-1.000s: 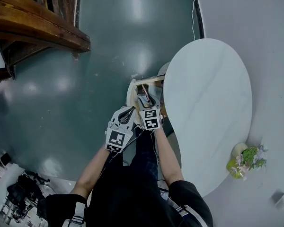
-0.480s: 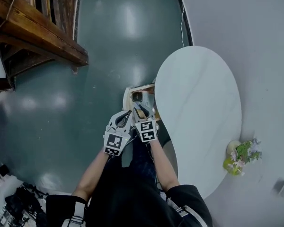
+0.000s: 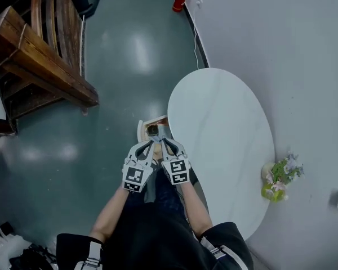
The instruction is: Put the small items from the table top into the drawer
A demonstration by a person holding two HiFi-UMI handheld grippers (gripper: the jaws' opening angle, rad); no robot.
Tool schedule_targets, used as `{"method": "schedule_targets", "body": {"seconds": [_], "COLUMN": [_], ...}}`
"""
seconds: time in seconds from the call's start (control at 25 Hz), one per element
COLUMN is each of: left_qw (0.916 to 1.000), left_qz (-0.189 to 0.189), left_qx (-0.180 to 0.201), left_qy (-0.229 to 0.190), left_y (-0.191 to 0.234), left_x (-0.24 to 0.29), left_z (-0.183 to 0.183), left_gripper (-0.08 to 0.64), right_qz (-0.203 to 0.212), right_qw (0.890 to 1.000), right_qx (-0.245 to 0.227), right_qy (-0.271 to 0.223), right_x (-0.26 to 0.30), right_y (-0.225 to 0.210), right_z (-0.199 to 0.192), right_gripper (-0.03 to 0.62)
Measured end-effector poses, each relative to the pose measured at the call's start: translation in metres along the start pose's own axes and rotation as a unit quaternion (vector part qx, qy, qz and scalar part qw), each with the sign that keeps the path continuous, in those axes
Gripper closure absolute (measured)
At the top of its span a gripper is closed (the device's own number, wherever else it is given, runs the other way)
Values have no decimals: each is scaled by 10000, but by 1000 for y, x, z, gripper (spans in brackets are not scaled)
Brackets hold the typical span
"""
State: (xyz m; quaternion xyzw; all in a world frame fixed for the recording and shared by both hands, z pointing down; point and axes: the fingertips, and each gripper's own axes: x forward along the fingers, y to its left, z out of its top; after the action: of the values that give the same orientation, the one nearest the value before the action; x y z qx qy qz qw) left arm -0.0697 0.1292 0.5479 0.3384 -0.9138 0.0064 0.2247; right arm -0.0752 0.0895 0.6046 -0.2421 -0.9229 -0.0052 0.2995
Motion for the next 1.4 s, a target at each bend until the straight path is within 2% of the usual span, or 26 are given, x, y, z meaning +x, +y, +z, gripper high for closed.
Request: {"method": "schedule_targets", "body": {"seconds": [0.28, 0.44, 0.64, 0.76, 1.0, 1.4], "left_qw": [9977, 9938, 9891, 9880, 9881, 9888], "left_qz": [-255, -384, -440, -469, -537, -604], "left_qx": [189, 400, 711, 804, 847, 817], "left_qy": [-605, -961, -1212, -1230, -1169, -1096], "left_y": [-31, -46, -56, -63, -77, -96], "left_x": [-14, -25, -41, -48, -65, -84], "left_z": [72, 112, 147, 151, 135, 128], "left_gripper": [540, 540, 540, 540, 540, 540], "right_qz": [-523, -814, -1144, -1266, -1380, -1416], "right_qw": [9961, 9900, 9812, 9759, 9685, 9658], "right_qx": [13, -40, -53, -11, -180, -74], "right_qy": [-709, -1150, -1551, -1780, -2066, -2172], "right_x": [-72, -118, -165, -187, -221, -250], "right_y": [-25, -36, -44, -46, -36, -29], "right_z": [54, 85, 112, 120, 127, 112], "right_gripper": [561, 562, 563, 563, 563, 563]}}
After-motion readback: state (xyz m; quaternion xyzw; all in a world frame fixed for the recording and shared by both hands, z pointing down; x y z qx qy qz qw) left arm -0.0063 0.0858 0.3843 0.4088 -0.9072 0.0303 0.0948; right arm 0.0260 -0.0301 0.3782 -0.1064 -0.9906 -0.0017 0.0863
